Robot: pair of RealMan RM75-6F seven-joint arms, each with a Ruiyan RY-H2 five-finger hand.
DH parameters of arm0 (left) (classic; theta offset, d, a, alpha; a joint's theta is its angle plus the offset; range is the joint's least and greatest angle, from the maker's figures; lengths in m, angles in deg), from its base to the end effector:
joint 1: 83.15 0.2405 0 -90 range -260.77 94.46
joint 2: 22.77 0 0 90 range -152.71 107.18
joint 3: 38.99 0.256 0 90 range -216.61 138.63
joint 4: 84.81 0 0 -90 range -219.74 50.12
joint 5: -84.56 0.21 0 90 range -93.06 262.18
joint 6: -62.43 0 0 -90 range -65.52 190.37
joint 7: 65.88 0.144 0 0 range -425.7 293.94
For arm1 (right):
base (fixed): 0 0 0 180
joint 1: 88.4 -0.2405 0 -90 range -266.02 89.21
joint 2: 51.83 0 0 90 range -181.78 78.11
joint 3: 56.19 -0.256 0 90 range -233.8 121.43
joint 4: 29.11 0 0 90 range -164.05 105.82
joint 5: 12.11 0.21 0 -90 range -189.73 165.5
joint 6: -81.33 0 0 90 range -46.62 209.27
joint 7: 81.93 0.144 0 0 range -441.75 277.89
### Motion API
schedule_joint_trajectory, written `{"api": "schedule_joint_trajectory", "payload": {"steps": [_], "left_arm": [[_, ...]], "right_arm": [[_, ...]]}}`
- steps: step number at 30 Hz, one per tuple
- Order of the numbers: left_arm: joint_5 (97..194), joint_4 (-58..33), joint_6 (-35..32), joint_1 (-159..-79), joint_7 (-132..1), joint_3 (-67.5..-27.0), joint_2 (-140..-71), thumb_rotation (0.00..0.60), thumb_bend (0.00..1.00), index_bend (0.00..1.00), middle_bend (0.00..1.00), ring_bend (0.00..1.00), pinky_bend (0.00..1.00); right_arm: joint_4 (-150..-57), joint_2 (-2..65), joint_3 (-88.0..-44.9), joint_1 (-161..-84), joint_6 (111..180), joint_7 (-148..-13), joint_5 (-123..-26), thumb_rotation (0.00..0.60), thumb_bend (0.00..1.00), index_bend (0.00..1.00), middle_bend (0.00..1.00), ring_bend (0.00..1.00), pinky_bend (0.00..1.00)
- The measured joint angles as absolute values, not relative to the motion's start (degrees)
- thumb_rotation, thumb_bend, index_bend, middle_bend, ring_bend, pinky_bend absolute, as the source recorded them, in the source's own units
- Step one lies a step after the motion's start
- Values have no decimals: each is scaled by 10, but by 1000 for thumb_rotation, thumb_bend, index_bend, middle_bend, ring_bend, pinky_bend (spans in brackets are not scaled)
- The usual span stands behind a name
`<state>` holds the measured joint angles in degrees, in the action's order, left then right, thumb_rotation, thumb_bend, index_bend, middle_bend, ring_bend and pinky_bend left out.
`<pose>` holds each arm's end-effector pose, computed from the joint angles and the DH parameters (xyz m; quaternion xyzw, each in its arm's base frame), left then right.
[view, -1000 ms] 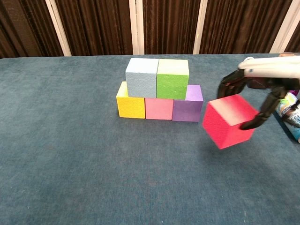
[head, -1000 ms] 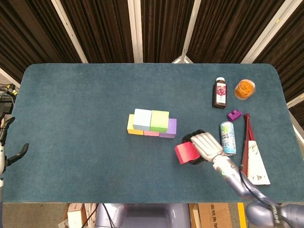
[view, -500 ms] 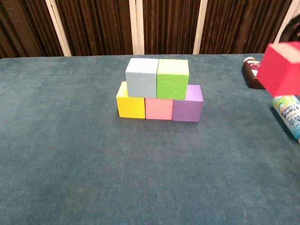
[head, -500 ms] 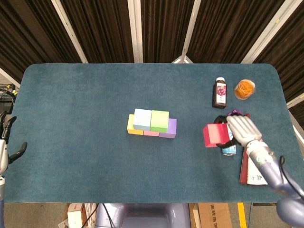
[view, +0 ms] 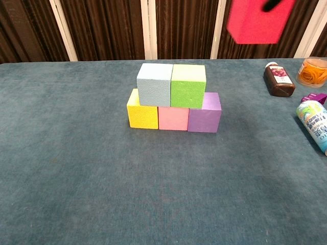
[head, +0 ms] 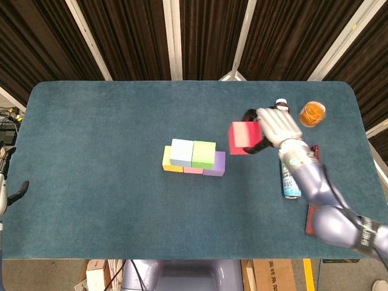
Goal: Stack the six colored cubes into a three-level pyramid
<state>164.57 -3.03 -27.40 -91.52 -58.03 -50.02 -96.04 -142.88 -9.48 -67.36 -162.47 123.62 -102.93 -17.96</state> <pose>-0.3180 0.2271 0.1635 -0.5385 -0.2911 -0.4022 0.6808 -0.0345 -0.3881 0.1848 0.6616 -0.5044 0.3350 0.4422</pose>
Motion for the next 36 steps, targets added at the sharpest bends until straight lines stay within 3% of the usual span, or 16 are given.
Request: {"api": "schedule_joint_trajectory", "payload": {"steps": [6, 11, 17, 36], "left_arm": [[1673, -58, -308, -917, -663, -507, -973, 600, 319, 137, 0, 0, 0], [1686, -86, -348, -914, -721, -519, -985, 600, 318, 131, 0, 0, 0], [1686, -99, -350, -914, -723, -522, -994, 600, 318, 129, 0, 0, 0], [1664, -93, -345, -914, -703, -530, -995, 600, 318, 129, 0, 0, 0]], "right_arm": [[-1422, -24, -665, -1686, 1304, -1087, -108, 600, 197, 444, 388, 302, 137], [-1389, 38, -667, -1712, 1317, -1105, -61, 600, 198, 444, 388, 302, 137], [-1350, 89, -676, -1739, 1347, -1131, -18, 600, 197, 444, 388, 304, 137], [-1292, 151, -737, -1756, 1380, -1174, 69, 600, 198, 444, 388, 308, 137]]}}
